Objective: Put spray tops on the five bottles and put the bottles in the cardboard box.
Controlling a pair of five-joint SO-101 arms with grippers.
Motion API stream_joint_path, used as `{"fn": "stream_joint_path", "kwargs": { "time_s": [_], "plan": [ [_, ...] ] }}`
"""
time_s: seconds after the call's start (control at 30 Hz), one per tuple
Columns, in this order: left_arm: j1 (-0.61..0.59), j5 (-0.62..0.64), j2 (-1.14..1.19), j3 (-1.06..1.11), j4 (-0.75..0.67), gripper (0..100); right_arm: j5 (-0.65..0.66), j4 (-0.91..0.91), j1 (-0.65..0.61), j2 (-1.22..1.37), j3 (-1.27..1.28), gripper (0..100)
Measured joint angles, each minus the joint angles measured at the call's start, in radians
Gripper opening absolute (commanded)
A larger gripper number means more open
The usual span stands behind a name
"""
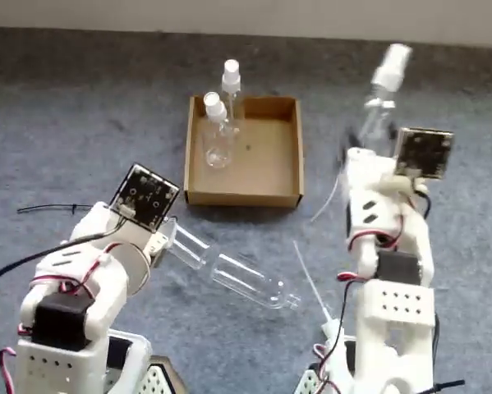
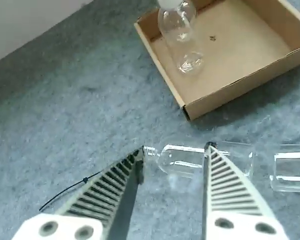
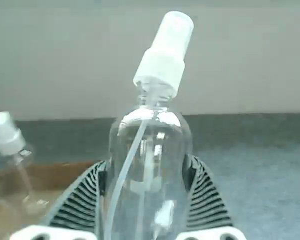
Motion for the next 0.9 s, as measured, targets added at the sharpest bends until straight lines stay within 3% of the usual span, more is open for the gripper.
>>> {"fn": "stream_joint_path", "kwargs": {
  "time_s": [0.17,0.37,0.53,0.77,0.9],
  "plan": [
    [-0.006,0.0,-0.095,0.123,-0.017,19,0.028,-0.48,0.157,0.147,0.213,0.4],
    [-0.008,0.0,-0.144,0.226,-0.057,19,0.028,-1.028,0.218,0.411,0.414,0.4],
    [-0.008,0.0,-0.141,0.293,-0.103,19,0.028,-1.372,0.265,0.729,0.384,0.4],
    [-0.008,0.0,-0.147,0.319,-0.137,19,0.041,-1.778,0.331,1.295,0.141,0.4],
    [-0.008,0.0,-0.147,0.319,-0.14,19,0.132,-1.85,0.333,1.547,0.008,0.4]
  ]
}}
